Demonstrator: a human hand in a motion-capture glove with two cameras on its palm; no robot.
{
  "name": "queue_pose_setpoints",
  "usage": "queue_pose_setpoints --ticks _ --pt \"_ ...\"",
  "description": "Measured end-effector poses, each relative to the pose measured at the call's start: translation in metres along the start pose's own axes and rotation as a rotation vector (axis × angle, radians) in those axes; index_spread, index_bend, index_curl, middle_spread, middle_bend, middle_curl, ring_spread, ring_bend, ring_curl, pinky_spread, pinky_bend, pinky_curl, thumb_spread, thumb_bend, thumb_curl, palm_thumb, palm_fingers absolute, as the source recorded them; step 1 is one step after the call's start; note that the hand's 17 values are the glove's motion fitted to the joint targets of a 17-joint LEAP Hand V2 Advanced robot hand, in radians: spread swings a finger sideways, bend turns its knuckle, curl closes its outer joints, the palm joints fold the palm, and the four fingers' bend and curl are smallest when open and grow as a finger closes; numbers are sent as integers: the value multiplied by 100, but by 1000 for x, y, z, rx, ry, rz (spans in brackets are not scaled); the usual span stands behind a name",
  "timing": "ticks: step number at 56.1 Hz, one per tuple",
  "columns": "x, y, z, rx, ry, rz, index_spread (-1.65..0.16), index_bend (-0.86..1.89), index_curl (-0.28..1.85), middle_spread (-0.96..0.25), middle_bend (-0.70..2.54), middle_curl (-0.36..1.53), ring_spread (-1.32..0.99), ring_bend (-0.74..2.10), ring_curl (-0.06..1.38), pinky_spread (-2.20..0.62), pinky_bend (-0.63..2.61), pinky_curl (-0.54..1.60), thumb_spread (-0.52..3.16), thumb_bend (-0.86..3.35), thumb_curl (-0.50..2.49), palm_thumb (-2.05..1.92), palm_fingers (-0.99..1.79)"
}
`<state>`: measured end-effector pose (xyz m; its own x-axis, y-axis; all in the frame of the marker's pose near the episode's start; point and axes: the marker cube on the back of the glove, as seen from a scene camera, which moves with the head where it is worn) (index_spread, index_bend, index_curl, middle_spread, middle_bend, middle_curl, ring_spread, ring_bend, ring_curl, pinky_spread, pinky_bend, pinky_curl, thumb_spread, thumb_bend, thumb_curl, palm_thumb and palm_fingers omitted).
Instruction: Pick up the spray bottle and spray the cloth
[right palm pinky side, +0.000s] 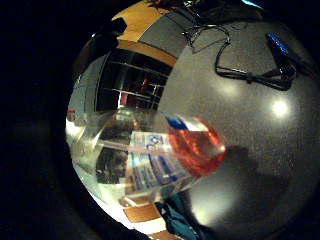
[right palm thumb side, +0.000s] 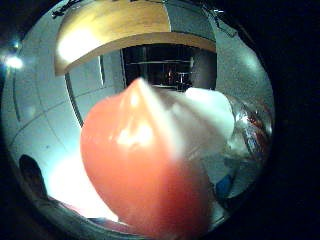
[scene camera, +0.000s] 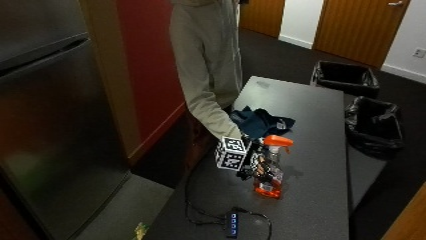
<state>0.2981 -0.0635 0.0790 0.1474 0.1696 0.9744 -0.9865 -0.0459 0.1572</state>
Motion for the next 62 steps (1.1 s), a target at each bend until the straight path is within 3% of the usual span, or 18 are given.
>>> queue_pose_setpoints --ticks 13,27,41,62 --pt "-7 -16 1 -10 31 18 -37 16 20 -9 33 36 -12 52 31 5 36 33 90 -3 37 62 45" --pt "-7 -23 9 -79 44 -2 -31 20 30 -12 36 38 -14 56 32 0 17 28 88 3 41 76 111" --pt "-11 -33 15 -115 75 1 -24 24 40 -14 46 44 -19 45 34 -10 21 33 59 -2 55 88 129" --pt "-15 -36 19 -55 126 -6 -19 36 50 -14 53 48 -20 51 40 -18 25 37 33 -3 68 89 138"
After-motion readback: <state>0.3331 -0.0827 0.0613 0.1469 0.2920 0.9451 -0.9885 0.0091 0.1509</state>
